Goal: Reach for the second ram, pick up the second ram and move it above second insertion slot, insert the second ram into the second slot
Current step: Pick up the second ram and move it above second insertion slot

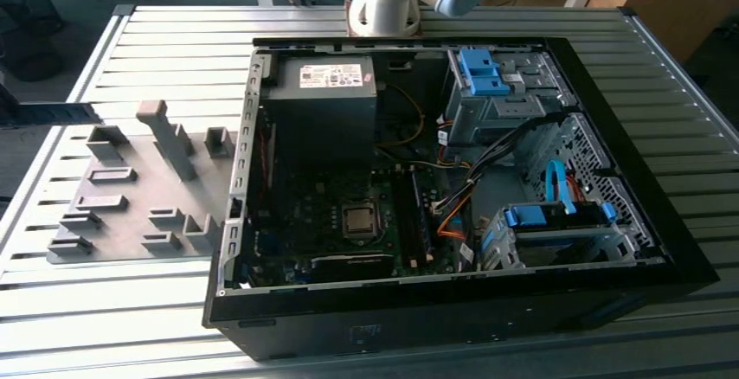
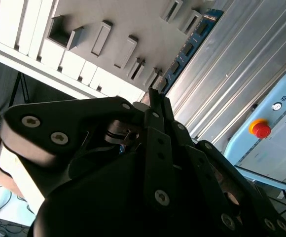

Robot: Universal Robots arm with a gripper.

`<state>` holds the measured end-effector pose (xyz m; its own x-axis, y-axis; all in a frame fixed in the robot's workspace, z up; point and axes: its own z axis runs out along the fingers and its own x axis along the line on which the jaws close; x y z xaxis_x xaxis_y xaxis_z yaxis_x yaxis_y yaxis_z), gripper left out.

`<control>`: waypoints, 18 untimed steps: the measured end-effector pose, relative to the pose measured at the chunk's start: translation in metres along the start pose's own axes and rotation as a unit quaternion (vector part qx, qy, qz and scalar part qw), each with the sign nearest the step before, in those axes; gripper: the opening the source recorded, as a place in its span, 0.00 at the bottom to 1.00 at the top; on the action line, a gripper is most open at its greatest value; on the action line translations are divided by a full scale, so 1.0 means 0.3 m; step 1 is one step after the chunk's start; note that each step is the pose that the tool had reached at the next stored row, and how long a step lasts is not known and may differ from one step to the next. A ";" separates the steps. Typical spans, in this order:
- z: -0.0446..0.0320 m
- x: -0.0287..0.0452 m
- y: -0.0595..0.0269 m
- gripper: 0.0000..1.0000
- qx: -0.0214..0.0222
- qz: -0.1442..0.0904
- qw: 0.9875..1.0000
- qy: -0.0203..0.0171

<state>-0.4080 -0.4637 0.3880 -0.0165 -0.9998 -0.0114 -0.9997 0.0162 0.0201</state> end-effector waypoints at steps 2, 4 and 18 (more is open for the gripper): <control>-0.010 0.000 0.000 0.14 0.000 -0.001 1.000 0.000; -0.023 0.000 0.000 0.14 0.000 -0.002 1.000 0.000; -0.055 -0.001 -0.001 0.14 0.000 -0.002 1.000 0.000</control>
<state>-0.4075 -0.4636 0.4044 -0.0117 -0.9999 -0.0114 -0.9997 0.0115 0.0200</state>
